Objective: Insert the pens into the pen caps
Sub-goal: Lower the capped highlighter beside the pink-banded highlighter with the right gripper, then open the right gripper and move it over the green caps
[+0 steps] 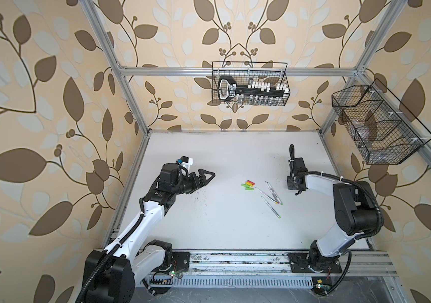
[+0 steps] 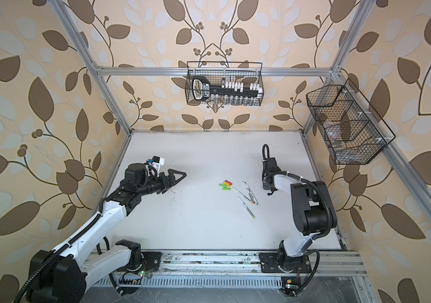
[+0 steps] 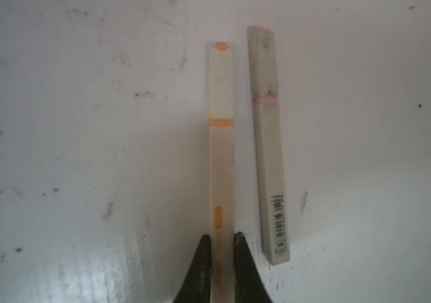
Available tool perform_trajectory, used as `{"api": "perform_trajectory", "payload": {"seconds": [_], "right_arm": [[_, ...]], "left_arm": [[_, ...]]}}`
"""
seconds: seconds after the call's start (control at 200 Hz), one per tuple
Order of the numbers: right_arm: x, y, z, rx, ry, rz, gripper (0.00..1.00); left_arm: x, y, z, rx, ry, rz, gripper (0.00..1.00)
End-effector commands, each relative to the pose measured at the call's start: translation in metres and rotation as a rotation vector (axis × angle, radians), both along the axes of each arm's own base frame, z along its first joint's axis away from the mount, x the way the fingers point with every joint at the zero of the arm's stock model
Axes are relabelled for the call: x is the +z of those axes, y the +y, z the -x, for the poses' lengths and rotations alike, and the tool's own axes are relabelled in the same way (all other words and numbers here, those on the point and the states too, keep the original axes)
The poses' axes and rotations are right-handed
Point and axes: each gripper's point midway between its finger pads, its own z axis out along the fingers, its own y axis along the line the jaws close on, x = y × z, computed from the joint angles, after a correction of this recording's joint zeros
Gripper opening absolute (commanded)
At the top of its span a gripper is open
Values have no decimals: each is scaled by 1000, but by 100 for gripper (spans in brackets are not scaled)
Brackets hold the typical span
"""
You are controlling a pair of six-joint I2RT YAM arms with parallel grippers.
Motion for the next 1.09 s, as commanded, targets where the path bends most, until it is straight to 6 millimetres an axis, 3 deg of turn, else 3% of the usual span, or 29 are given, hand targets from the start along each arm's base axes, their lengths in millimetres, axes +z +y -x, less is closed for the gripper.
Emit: {"api": "perform_trajectory", "payload": {"seconds": [0.0,0.105,0.175,0.275,0.405,0.56,0.855,0.945,1.09], "right_arm": [[-7,-10,6,10,78,63,17],[1,-8,1,17,69,59,24],[10,0,-3,40,41,57,37],[27,18,-7,86,-5,41,46],[43,60,-4,173,-59,-80,49],[54,124,17,332,-78,-187,49],[46,212,68,603,20,-335,49],[40,229,68,652,51,-384,49],[24,241,56,684,96,-380,50]], "left_arm": [[6,-1,-3,-22,-43,7,99],[5,-2,-2,-24,-42,8,99],[4,-2,-2,-25,-41,9,99],[3,-2,-2,-28,-34,10,99],[-3,0,0,-20,-10,-11,99],[-16,5,4,-3,45,-44,99],[-31,10,13,19,117,-75,99],[-30,10,14,20,115,-70,99],[-27,14,20,33,101,-84,99]]}}
